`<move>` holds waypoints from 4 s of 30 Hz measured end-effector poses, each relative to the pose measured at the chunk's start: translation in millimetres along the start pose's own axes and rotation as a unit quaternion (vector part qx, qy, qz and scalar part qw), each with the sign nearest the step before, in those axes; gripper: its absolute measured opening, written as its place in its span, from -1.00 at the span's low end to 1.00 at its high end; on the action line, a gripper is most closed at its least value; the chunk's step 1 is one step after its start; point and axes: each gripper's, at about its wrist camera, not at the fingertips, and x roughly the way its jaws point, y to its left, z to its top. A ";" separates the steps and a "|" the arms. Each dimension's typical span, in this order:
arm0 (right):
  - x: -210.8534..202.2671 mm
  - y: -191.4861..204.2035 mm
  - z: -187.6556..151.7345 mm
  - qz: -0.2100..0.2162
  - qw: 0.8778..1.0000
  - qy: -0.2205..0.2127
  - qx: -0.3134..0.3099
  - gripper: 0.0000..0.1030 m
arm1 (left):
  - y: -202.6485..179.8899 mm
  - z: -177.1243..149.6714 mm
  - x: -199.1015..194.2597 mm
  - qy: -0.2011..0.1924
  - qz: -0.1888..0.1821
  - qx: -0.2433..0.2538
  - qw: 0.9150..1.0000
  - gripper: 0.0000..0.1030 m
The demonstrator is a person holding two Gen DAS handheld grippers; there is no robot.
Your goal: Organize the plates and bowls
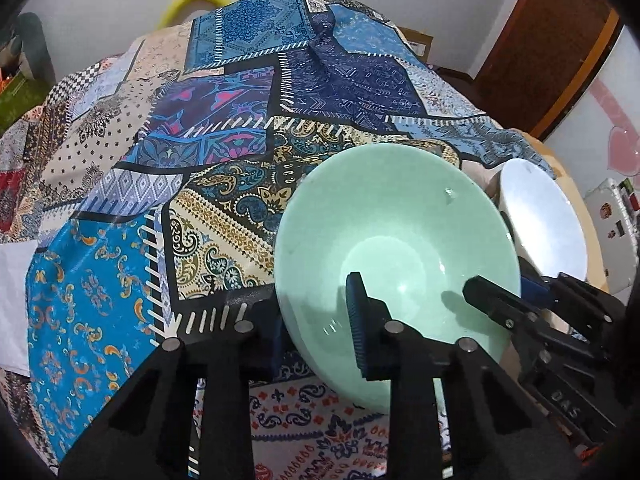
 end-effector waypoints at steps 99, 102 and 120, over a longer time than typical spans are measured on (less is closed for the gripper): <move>-30.5 223.4 -121.2 0.097 0.985 0.082 -0.115 -0.56 | 145.8 -249.6 -182.6 0.001 0.054 -0.143 0.988 -0.48; -31.9 222.7 -120.2 0.103 0.984 0.083 -0.117 -0.56 | 146.4 -250.1 -180.7 0.002 0.061 -0.139 0.988 -0.48; -37.8 211.8 -120.7 0.098 0.985 0.078 -0.121 -0.51 | 139.5 -246.4 -176.2 0.018 0.087 -0.124 0.988 -0.48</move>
